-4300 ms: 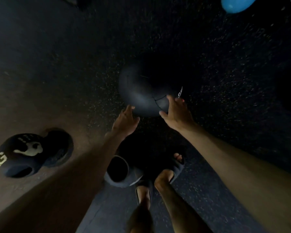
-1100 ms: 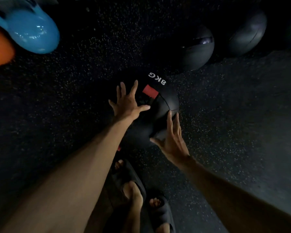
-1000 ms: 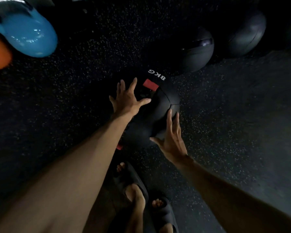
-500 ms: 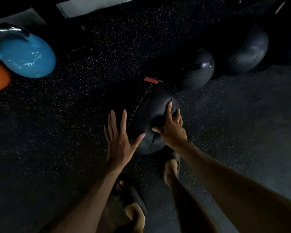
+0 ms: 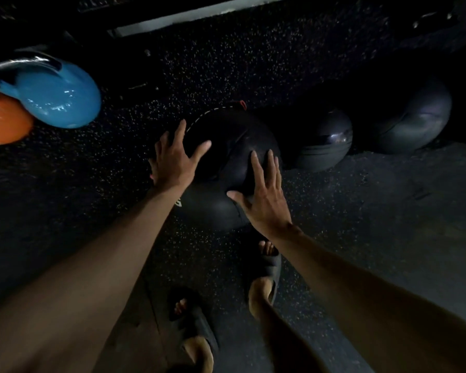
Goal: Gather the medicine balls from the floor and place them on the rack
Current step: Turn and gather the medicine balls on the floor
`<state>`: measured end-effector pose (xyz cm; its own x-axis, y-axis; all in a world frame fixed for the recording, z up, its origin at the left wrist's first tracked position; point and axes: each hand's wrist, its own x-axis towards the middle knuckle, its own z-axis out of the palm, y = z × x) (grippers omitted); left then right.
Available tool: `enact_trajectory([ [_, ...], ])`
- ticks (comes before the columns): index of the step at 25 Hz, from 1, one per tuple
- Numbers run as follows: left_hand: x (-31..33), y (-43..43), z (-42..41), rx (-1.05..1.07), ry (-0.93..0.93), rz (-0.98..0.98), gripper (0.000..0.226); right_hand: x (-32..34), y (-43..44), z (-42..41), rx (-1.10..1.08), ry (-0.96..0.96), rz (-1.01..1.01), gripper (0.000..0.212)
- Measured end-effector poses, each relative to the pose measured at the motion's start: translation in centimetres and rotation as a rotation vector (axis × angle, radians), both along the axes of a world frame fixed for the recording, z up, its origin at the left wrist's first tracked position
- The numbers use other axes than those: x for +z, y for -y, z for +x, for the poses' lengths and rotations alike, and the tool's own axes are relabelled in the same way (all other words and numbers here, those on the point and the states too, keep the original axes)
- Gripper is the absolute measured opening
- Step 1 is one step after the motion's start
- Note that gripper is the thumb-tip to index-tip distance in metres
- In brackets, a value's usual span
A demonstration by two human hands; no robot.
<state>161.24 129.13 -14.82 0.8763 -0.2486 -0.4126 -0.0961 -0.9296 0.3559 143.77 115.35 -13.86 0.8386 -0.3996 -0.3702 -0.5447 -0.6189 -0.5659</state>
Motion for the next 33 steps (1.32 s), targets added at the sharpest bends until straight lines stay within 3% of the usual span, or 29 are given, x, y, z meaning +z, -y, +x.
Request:
enact_trajectory([
  [4, 0.8, 2.4, 1.6, 0.122, 0.072, -0.005, 0.071, 0.1, 2.0, 4.5, -0.046, -0.05, 0.007, 0.092],
  [8, 1.8, 2.1, -2.2, -0.022, 0.227, -0.08, 0.075, 0.4, 6.4, 8.6, -0.059, -0.141, 0.05, 0.092],
  [12, 1.8, 3.9, -3.3, 0.036, 0.136, -0.205, 0.083, 0.7, 9.4, 11.9, -0.092, -0.221, 0.088, 0.091],
  [19, 4.7, 1.9, -2.7, 0.009, -0.014, -0.141, 0.077, 3.6, 7.0, 10.4, -0.07, -0.245, 0.074, 0.075],
  [23, 11.7, -1.2, -4.7, 0.082, -0.01, -0.068, 0.058, 10.7, 3.4, 7.3, 0.169, -0.21, -0.051, 0.049],
  [27, 22.1, -5.9, -9.9, 0.137, -0.067, -0.046, 0.032, 21.0, -0.9, 2.9, 0.356, -0.274, 0.013, 0.036],
  [33, 35.1, -12.7, -23.3, 0.119, -0.196, 0.038, 0.032, 35.0, -7.3, -8.3, 0.455, -0.331, 0.061, 0.034],
])
